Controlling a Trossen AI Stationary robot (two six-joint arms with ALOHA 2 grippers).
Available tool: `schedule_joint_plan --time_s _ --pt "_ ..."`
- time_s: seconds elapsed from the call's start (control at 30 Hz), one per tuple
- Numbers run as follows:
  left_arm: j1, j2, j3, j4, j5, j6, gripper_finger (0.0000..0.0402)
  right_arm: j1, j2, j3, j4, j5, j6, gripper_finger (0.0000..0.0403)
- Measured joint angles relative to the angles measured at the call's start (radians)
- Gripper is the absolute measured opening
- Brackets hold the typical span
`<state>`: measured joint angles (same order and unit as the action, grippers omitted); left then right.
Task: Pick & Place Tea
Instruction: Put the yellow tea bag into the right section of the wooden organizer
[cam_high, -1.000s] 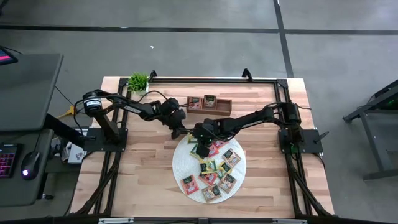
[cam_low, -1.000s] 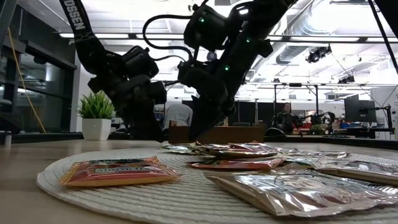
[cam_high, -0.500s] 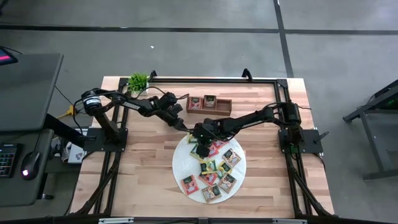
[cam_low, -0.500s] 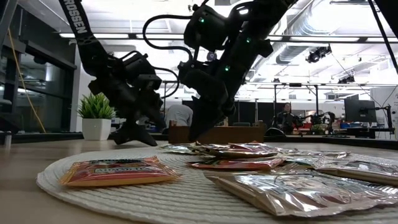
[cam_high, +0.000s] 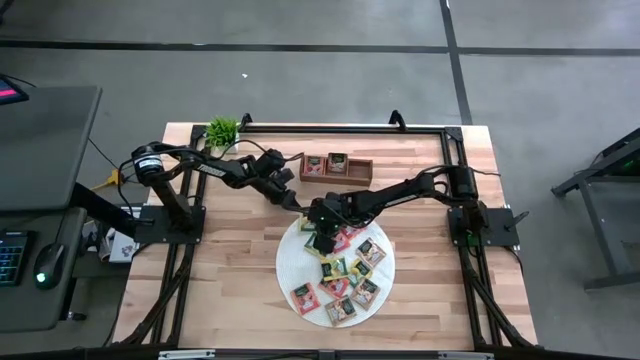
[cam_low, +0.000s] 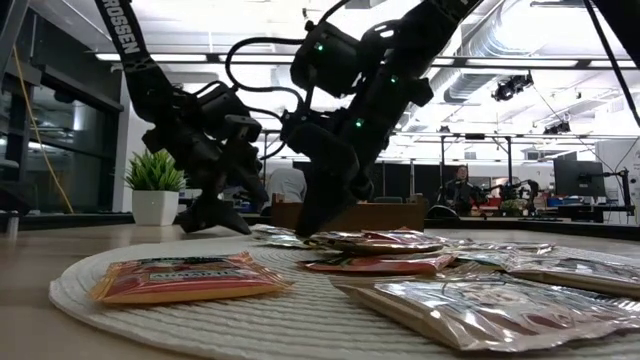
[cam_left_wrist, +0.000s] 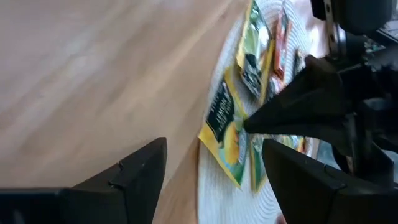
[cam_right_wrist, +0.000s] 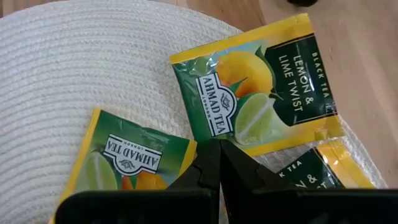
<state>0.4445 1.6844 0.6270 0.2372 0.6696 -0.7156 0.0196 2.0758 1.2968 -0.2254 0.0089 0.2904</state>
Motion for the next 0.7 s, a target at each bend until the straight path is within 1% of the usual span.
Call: schedule_joint_plan --time_s 0.2,0.27,0.43,0.53,0.7 --pt "-0.043 0.0 0.0 0.0 0.015 -0.027 0.0262 -0.008 0.001 0.0 0.001 -0.008 -0.002 0.0" --pt "-0.06 0.0 0.0 0.0 -0.004 -0.032 0.0262 -0.013 0.002 -0.001 0.009 -0.006 -0.002 0.0" --pt "-0.084 0.0 0.0 0.005 -0.089 -0.083 0.0259 -0.02 0.004 -0.002 0.022 -0.001 -0.002 0.0" --pt "-0.086 0.0 0.0 0.014 -0.119 -0.105 0.0243 -0.019 0.004 -0.002 0.025 0.0 -0.002 0.0" --pt "-0.084 0.001 0.0 0.063 -0.184 -0.131 0.0191 -0.019 0.004 -0.002 0.028 0.0 -0.002 0.0"
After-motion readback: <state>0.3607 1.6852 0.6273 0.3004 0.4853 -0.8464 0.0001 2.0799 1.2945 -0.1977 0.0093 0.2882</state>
